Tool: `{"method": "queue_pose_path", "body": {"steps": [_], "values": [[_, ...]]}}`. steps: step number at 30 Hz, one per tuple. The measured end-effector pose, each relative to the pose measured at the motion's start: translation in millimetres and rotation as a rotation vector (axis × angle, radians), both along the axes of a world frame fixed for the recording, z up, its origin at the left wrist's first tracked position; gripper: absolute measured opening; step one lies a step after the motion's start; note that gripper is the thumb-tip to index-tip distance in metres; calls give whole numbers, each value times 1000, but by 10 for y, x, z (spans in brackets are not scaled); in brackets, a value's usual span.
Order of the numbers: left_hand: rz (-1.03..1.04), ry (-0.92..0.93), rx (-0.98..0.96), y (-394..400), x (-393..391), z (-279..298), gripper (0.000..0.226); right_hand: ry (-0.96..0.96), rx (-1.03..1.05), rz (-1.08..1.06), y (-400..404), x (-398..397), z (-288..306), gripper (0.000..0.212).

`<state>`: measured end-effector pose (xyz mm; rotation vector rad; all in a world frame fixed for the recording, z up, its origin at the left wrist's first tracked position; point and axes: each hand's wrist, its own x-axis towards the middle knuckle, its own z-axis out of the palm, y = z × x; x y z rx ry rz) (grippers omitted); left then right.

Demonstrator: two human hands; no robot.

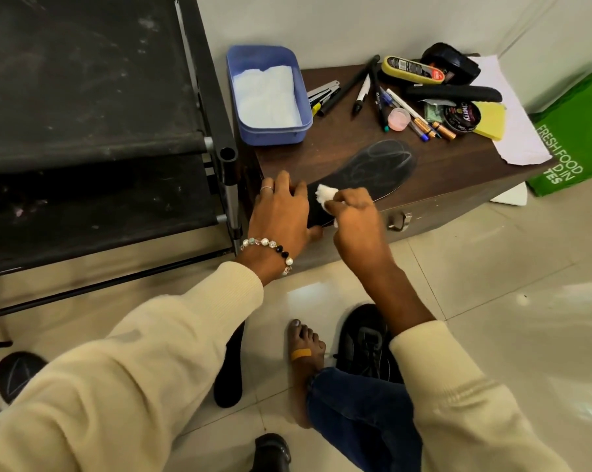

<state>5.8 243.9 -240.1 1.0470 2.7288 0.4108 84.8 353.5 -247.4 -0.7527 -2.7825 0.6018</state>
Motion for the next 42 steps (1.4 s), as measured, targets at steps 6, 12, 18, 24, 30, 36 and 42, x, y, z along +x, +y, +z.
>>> {"method": "queue_pose_path", "body": {"steps": [6,12,18,24,30,36,42], "values": [[-6,15,-41,19,8,-17,83,57,-170,-66,215,31,268,30],[3,92,-49,-5,36,63,88,460,-851,-460,325,72,426,24],[-13,-233,683,101,50,164,44,452,-941,-196,240,29,454,12],[167,-580,786,98,23,244,18,392,-796,-107,279,12,405,17],[180,-594,697,87,9,188,17,363,-851,-142,361,45,432,18],[2,-173,211,52,-19,111,60,304,-150,-379,515,-50,330,22],[-100,-13,15,89,19,79,64,-95,147,84,326,-163,232,33]]}}
